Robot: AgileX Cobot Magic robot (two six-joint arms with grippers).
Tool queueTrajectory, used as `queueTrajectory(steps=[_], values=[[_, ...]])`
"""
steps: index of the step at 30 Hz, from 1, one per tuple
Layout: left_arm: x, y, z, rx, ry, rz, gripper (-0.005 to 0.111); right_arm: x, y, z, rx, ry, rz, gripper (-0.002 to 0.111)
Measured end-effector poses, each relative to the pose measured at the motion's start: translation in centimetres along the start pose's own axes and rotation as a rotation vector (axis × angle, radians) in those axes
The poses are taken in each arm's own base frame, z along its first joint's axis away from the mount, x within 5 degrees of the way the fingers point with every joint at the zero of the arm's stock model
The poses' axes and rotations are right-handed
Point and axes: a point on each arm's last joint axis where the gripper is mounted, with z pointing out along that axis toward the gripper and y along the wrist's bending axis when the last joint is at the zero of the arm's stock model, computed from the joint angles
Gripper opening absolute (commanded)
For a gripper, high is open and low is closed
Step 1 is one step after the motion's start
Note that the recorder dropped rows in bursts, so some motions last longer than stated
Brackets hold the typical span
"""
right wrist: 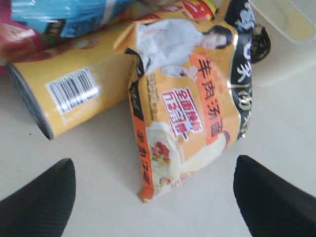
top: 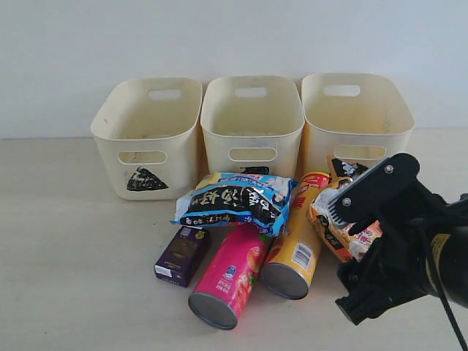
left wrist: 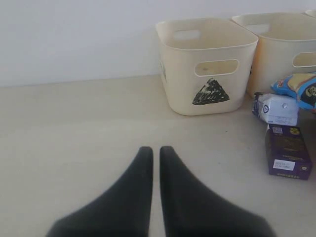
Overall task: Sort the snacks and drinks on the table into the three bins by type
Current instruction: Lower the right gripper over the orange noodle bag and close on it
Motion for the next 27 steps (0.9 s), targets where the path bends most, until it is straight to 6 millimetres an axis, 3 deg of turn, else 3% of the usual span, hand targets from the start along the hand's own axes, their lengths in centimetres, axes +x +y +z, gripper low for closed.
queueTrajectory(steps=[5, 15, 27], values=[[0.0, 0.0, 0.0, 0.000, 0.000, 0.000, 0.004, -0.1, -0.1, 0.6, 0.039, -0.013, -0.038, 0.077], [0.0, 0.0, 0.0, 0.000, 0.000, 0.000, 0.004, 1.6, 1.8, 4.9, 0.064, 0.103, -0.148, 0.077], [0.0, 0.0, 0.0, 0.000, 0.000, 0.000, 0.004, 2.0, 1.8, 7.0, 0.184, 0.113, -0.070, 0.077]])
